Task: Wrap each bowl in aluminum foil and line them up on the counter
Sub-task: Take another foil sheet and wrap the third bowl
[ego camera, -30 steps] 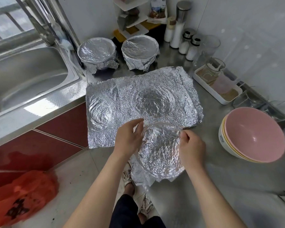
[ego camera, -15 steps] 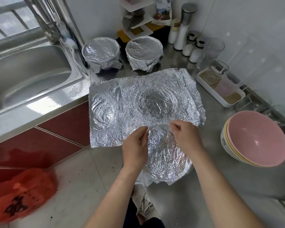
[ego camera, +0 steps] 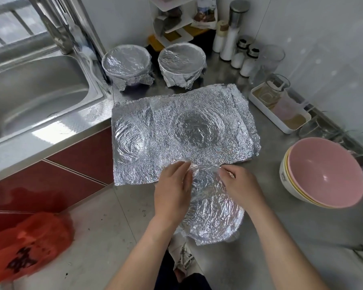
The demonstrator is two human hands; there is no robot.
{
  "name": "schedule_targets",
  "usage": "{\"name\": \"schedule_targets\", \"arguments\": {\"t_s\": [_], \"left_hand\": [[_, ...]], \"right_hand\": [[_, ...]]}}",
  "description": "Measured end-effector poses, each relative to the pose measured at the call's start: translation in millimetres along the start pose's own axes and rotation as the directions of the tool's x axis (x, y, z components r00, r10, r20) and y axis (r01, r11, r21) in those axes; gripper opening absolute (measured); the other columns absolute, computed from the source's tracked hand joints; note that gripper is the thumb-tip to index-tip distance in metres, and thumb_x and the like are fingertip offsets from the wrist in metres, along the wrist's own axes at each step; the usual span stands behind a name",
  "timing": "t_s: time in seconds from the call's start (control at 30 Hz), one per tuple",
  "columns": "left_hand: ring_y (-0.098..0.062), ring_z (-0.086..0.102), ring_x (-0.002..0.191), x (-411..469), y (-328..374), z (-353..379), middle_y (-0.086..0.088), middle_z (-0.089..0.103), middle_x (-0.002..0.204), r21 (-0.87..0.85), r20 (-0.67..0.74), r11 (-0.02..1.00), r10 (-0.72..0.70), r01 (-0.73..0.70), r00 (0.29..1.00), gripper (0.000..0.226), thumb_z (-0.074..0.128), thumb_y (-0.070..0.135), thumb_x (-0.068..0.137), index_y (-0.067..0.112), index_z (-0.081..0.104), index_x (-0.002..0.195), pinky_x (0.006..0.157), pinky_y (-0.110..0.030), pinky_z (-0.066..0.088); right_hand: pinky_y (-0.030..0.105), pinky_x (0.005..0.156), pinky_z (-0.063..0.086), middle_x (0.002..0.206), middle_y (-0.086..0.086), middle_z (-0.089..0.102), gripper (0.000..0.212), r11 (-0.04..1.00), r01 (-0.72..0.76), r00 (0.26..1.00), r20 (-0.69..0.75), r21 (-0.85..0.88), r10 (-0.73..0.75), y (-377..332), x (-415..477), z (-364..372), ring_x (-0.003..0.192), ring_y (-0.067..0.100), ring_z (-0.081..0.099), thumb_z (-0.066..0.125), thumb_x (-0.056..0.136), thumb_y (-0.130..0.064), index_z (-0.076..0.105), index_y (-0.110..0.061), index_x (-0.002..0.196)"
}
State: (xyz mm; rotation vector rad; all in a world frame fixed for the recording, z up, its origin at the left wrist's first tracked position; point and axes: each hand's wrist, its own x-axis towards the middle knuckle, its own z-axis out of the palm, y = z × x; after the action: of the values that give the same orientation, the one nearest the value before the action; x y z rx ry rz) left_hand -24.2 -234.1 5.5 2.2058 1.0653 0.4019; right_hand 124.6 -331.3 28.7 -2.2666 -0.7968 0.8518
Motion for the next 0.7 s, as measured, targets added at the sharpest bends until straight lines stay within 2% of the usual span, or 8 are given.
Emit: {"name": "schedule_targets", "arguments": {"t_s": [0.07,0.13,0.23,0.3,0.4,0.43,0.6,0.7], "left_hand": [[-0.018,0.047,0.126,-3.3,1.3,4.5,0.0,0.056,0.137,-0.028,0.032,1.0,0.006,-0.005,0.999,0.04,0.045,0.034,0.102,0.018,0.056,0.136,0.098,-0.028,0.038],[-0.018,0.046,0.129,-4.3,2.9,7.4,-0.001,0.054,0.139,-0.049,0.049,0.999,0.012,-0.009,0.999,0.041,0.044,0.033,0.102,0.016,0.054,0.138,0.103,-0.027,0.035],[-0.017,0.047,0.128,-3.0,2.4,7.5,-0.001,0.055,0.139,-0.045,0.049,0.999,0.03,-0.028,0.998,0.041,0.044,0.031,0.102,0.014,0.054,0.138,0.103,-0.021,0.031],[-0.016,0.047,0.129,-1.4,1.3,6.7,-0.001,0.055,0.139,-0.037,0.063,0.998,0.046,-0.043,0.997,0.041,0.043,0.031,0.103,0.014,0.054,0.138,0.104,-0.019,0.03],[-0.016,0.046,0.13,1.8,2.0,5.6,0.0,0.054,0.14,-0.037,0.097,0.997,0.077,-0.074,0.992,0.041,0.042,0.032,0.103,0.014,0.053,0.138,0.106,-0.02,0.03],[-0.016,0.047,0.129,3.5,3.1,5.1,0.0,0.055,0.139,-0.038,0.107,0.995,0.099,-0.095,0.989,0.041,0.042,0.031,0.103,0.014,0.054,0.138,0.106,-0.022,0.032],[-0.024,0.055,0.12,4.1,2.2,-2.0,-0.004,0.061,0.131,0.059,0.054,0.987,0.145,-0.148,0.988,0.035,0.052,0.023,0.1,0.011,0.06,0.131,0.099,-0.035,0.044],[-0.025,0.057,0.115,-11.6,-3.0,-1.7,-0.005,0.064,0.124,0.104,-0.022,0.989,0.11,-0.107,0.994,0.032,0.057,0.024,0.097,0.011,0.064,0.125,0.093,-0.039,0.048]], "right_hand": [[0.015,0.082,0.037,0.119,-0.006,0.064,0.034,1.0,-0.01,0.997,0.076,0.026,0.008,-3.3,6.4,-0.6,0.101,0.004,0.056,0.047,0.1,-0.033,0.062,-0.017,0.126],[0.016,0.088,0.036,0.129,-0.006,0.06,0.036,1.0,0.015,0.995,0.099,0.024,-0.017,-5.2,9.0,1.4,0.113,0.006,0.053,0.048,0.1,-0.032,0.059,-0.017,0.13],[-0.002,0.07,0.035,0.111,-0.01,0.063,0.033,0.998,0.049,0.996,0.073,0.034,-0.052,-3.3,6.8,4.1,0.102,0.0,0.054,0.049,0.1,-0.029,0.06,-0.018,0.129],[-0.003,0.064,0.036,0.105,-0.012,0.062,0.03,0.997,0.069,0.996,0.06,0.039,-0.071,1.0,5.0,5.8,0.091,-0.001,0.053,0.048,0.101,-0.027,0.062,-0.019,0.126],[0.025,0.066,0.043,0.082,-0.002,0.064,0.022,0.995,0.092,0.995,0.029,0.039,-0.093,10.2,0.8,10.2,0.071,0.01,0.053,0.046,0.101,-0.024,0.064,-0.016,0.09],[0.031,0.068,0.043,0.08,0.0,0.064,0.023,0.996,0.084,0.996,0.015,0.043,-0.085,13.5,-1.8,11.3,0.071,0.013,0.055,0.046,0.1,-0.023,0.063,-0.015,0.088],[0.02,0.088,0.039,0.119,-0.008,0.062,0.037,0.997,0.049,0.999,-0.004,0.052,-0.049,10.7,-6.8,3.7,0.109,0.007,0.055,0.05,0.098,-0.034,0.058,-0.014,0.128],[0.026,0.092,0.042,0.127,-0.002,0.059,0.04,0.999,0.023,0.992,0.122,0.049,-0.029,-5.0,10.1,-5.6,0.112,0.011,0.055,0.047,0.099,-0.036,0.053,-0.015,0.132]]}}
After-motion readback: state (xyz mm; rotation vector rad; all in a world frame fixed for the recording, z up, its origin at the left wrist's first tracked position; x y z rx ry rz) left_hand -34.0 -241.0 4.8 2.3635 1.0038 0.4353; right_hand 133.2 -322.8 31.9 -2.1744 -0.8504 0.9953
